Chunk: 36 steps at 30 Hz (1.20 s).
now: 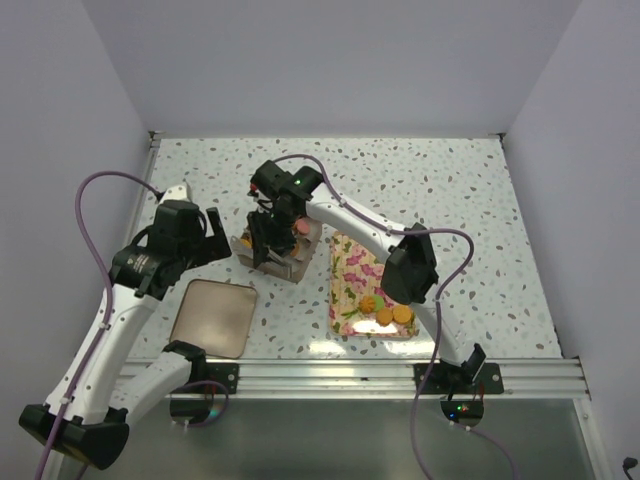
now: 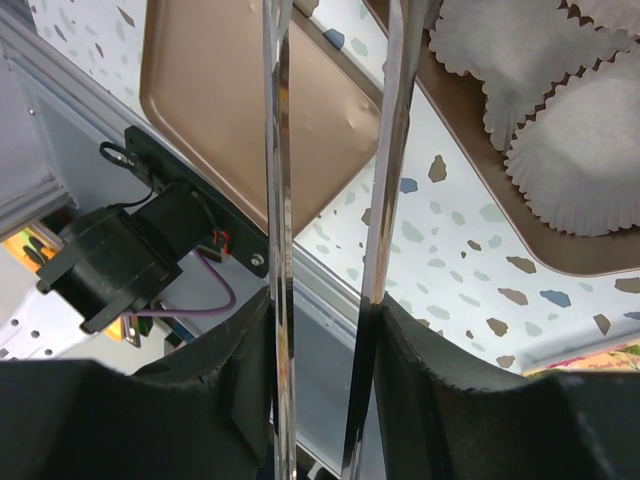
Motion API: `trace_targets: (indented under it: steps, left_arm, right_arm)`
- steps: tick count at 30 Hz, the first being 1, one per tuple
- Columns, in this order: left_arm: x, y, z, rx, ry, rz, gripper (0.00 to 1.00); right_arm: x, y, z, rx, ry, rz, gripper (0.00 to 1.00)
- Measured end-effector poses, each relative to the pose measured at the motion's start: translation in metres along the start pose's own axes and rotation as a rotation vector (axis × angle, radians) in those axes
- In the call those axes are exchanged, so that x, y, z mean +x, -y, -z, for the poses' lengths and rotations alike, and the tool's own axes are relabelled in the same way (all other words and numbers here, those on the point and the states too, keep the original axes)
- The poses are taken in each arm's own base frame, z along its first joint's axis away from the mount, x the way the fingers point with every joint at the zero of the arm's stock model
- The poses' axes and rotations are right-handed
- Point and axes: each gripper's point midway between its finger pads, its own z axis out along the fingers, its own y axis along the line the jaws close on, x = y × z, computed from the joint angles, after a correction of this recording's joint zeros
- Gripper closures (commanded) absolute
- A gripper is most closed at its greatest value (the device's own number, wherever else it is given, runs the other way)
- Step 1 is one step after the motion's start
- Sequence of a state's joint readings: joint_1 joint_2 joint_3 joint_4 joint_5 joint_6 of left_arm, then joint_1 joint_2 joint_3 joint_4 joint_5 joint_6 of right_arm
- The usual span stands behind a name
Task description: Pack the cookies
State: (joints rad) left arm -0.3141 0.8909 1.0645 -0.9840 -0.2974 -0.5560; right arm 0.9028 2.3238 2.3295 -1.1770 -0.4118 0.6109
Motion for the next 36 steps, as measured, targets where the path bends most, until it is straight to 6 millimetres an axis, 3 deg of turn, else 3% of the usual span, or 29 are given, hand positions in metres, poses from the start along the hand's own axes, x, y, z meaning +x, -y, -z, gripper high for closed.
trace_targets:
  steps: [10,36]
  left_arm:
    - [0.000,0.002,-0.006,-0.015,-0.022,-0.012,0.00]
    - [-0.002,0.003,-0.006,-0.006,-0.023,-0.025,0.00]
  right_arm:
    - [-0.003,0.002,0.001,-0.001,0.007,-0.004,0.50]
    - [-0.012,0.014,0.009,0.008,0.019,-0.029,0.48]
